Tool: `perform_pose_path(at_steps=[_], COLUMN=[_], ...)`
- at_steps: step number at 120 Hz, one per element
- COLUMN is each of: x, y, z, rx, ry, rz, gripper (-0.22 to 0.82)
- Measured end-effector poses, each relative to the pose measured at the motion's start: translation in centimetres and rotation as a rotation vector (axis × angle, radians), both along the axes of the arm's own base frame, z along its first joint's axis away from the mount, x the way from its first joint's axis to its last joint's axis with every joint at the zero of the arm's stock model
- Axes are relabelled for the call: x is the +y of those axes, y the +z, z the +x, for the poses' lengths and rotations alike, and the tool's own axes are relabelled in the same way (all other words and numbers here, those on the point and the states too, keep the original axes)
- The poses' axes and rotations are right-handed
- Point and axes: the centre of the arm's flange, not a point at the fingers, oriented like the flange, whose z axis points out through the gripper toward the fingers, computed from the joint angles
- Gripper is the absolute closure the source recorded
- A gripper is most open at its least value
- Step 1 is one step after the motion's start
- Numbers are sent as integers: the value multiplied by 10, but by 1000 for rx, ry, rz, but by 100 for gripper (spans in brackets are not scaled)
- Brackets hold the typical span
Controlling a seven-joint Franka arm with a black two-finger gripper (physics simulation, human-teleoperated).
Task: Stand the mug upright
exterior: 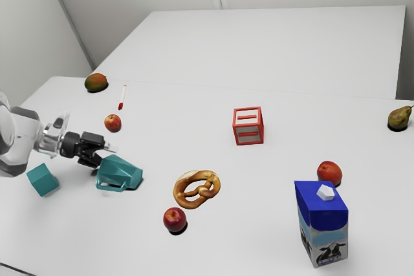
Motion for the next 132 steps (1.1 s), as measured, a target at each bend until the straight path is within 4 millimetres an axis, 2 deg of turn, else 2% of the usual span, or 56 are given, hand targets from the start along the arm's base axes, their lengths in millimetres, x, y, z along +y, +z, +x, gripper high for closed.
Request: perform_pose_path(at_steps=[20, 46, 60, 67, 83, 116, 126, 132], x=[-5, -7, -6, -6, -5, -9, -16, -24], y=[-7, -11, -11, -10, -7, 26, 40, 57], z=[-5, -8, -9, -9, -9, 0, 10, 24], rx=[-12, -28, -38, -42, -56, -132, -158, -181], ry=[-9, -18, -22, -23, -27, -31, -51, -92], rz=[-7, -5, 1, 5, 11, 5, 12, 38], gripper=[29, 44, 60, 65, 72, 79, 79, 79])
